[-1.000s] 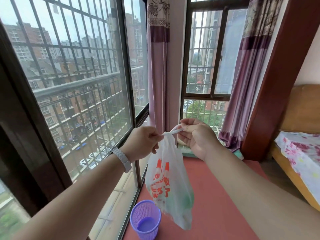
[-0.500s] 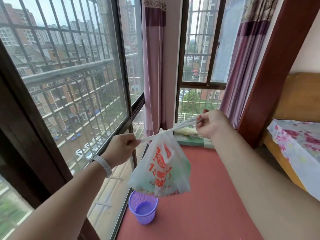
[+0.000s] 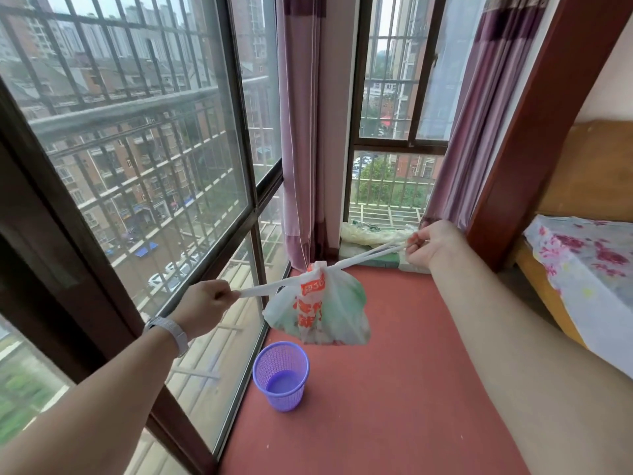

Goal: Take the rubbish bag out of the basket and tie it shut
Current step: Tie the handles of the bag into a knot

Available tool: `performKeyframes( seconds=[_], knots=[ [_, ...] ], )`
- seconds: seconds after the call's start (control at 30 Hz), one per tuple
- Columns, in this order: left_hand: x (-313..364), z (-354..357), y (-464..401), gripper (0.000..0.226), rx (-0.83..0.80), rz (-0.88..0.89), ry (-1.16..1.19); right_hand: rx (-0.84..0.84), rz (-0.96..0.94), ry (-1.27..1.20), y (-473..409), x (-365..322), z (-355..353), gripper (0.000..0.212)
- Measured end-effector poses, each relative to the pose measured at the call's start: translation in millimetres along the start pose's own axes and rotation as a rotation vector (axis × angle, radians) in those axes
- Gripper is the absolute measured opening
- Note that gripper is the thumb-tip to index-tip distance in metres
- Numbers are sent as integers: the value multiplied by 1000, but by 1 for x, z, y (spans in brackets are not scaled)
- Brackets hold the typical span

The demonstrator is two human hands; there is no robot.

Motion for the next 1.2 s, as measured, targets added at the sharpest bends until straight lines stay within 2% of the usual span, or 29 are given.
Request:
performKeyframes(
  seconds=[0.1,0.3,0.47,0.67,0.9,1.03,1.1,1.2],
  knots=[
    [2,-1,-2,36,2,-9,-9,-38,-20,-35,-3,2,-1,39],
    [24,-12,-22,31,47,63,63,-257,-160,-20,8,-9,-2,31],
    [69,-9,-27,21,26,154,200,-525,-301,265,50,-15,15,28],
    [114,9,-30,20,-20,162,361,-831,-404,580,96,-10,34,25],
    [145,25,-37,17,-134,-14,598,-954,-523,776,121,-1,47,29],
    [153,28,-33,6,-311,-101,892,-951,-584,859,130,3,48,29],
    [156,30,-30,15,-403,-102,994,-943,-604,876,132,7,47,29],
    [160,33,-22,36,-464,-63,1026,-923,-602,866,132,13,45,31]
  ],
)
Point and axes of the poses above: each hand's wrist, its own y-axis away from the middle knuckle, its own z-axis out of the palm, x = y × z, the point moved 1 cm from there along -y, towards the middle knuckle, and after that the axes turned 6 degrees about y, right-handed, at the moved point
